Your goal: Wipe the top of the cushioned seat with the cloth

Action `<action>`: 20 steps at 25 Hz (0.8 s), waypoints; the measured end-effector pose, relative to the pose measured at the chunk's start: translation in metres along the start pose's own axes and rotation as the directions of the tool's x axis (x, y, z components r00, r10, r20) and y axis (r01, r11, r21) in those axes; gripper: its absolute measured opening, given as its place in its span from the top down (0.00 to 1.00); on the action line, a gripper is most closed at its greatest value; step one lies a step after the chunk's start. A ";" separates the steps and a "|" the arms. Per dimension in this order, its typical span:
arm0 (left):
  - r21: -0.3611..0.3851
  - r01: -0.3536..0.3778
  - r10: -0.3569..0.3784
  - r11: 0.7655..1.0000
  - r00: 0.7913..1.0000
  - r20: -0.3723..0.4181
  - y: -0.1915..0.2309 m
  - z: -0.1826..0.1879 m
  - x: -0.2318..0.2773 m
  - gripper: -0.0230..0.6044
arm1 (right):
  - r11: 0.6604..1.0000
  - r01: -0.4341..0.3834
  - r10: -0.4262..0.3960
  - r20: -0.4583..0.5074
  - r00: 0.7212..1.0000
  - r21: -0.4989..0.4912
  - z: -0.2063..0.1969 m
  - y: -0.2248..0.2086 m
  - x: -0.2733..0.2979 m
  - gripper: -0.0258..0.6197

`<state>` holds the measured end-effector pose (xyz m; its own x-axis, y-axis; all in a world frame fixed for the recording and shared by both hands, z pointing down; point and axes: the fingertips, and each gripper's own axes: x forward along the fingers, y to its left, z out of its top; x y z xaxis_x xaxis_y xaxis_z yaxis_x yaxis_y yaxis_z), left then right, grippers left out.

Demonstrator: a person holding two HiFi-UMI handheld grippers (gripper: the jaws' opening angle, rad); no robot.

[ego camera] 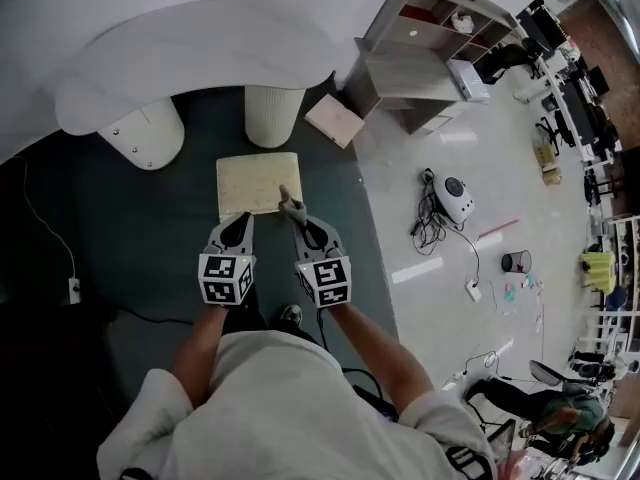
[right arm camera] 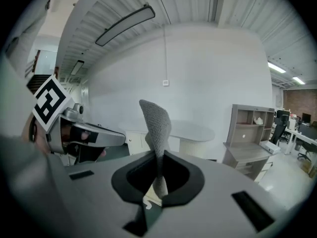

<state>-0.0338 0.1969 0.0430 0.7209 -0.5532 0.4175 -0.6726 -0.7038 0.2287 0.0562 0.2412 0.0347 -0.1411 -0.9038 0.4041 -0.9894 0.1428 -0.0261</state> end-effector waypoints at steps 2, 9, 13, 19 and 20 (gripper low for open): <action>0.030 -0.022 0.020 0.999 0.999 0.035 -0.023 0.002 -0.017 0.94 | 1.000 -0.010 0.009 0.038 0.999 0.001 0.003 0.000 -0.028 0.93; 0.109 -0.057 0.042 0.992 0.990 0.138 -0.103 0.007 -0.070 0.94 | 0.999 0.026 -0.022 0.198 0.980 -0.020 0.021 -0.013 -0.119 0.93; 0.130 -0.073 0.053 0.989 0.987 0.149 -0.127 0.004 -0.086 0.94 | 0.998 0.056 -0.051 0.249 0.967 -0.016 0.029 -0.021 -0.149 0.93; 0.158 -0.053 0.024 0.986 0.982 0.185 -0.158 0.009 -0.102 0.94 | 0.995 0.096 -0.087 0.264 0.961 -0.020 0.030 -0.023 -0.185 0.93; 0.160 -0.053 0.021 0.986 0.981 0.193 -0.162 0.010 -0.102 0.94 | 0.995 0.098 -0.089 0.272 0.958 -0.020 0.032 -0.024 -0.188 0.93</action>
<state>0.0034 0.3629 -0.0458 0.7250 -0.6437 0.2452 -0.6744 -0.7357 0.0628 0.1053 0.3949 -0.0695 -0.0566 -0.9884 0.1411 -0.9976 0.0617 0.0314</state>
